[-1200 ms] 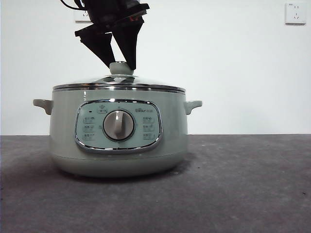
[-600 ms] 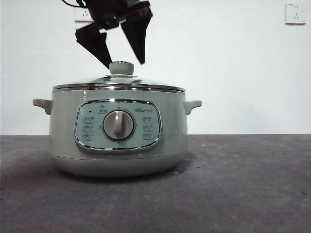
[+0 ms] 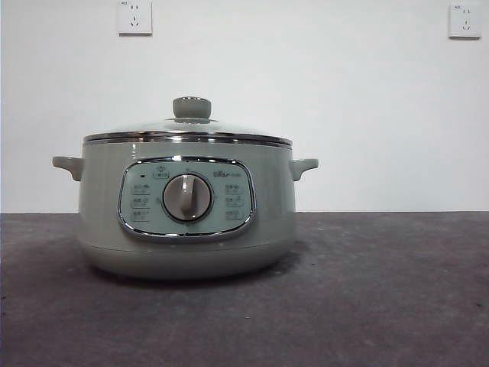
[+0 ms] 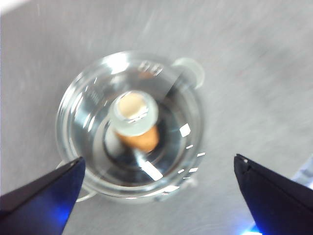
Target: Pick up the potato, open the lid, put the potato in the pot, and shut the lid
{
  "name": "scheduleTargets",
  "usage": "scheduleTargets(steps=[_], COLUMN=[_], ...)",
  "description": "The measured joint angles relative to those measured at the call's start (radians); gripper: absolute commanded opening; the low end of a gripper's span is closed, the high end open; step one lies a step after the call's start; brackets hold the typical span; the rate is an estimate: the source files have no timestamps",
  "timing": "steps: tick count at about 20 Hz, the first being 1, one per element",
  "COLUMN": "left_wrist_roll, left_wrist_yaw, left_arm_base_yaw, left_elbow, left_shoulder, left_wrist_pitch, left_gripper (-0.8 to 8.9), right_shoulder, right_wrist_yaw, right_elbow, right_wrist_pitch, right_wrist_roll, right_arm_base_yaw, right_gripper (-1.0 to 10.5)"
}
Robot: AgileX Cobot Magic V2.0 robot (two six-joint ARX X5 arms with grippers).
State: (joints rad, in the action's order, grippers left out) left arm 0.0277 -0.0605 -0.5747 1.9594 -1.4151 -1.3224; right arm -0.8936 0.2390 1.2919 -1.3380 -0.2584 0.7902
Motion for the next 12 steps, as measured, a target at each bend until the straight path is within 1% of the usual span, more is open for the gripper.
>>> scheduleTargets(steps=[6, 7, 8, 9, 10, 12], left_wrist_roll=[-0.047, -0.049, -0.053, -0.055, -0.055, -0.054], left_wrist_yaw=[-0.002, -0.002, -0.002, -0.002, -0.002, -0.002], left_arm_base_yaw=[-0.08, -0.092, -0.099, -0.104, -0.106, -0.107], left_elbow=[0.0, 0.0, 0.0, 0.0, 0.0, 0.0], left_shoulder=[0.154, 0.169, 0.182, 0.193, 0.2, 0.202], left_wrist_pitch=[0.0, 0.0, 0.0, 0.0, 0.0, -0.001], left_gripper=[6.82, 5.51, 1.86, 0.11, -0.22, -0.08], right_shoulder=[0.0, -0.001, -0.002, -0.003, -0.004, -0.005], right_wrist_yaw=[0.0, -0.002, -0.006, -0.023, -0.029, -0.029], right_elbow=[0.0, 0.0, 0.0, 0.0, 0.0, 0.0], right_wrist_pitch=[0.0, 0.0, 0.0, -0.002, -0.008, -0.006], right_wrist_roll=[0.0, 0.0, 0.0, 0.001, 0.002, 0.002], right_arm_base_yaw=[0.0, 0.0, 0.0, 0.0, 0.0, 0.0], right_gripper=[7.2, 7.1, 4.3, -0.8, 0.1, 0.0])
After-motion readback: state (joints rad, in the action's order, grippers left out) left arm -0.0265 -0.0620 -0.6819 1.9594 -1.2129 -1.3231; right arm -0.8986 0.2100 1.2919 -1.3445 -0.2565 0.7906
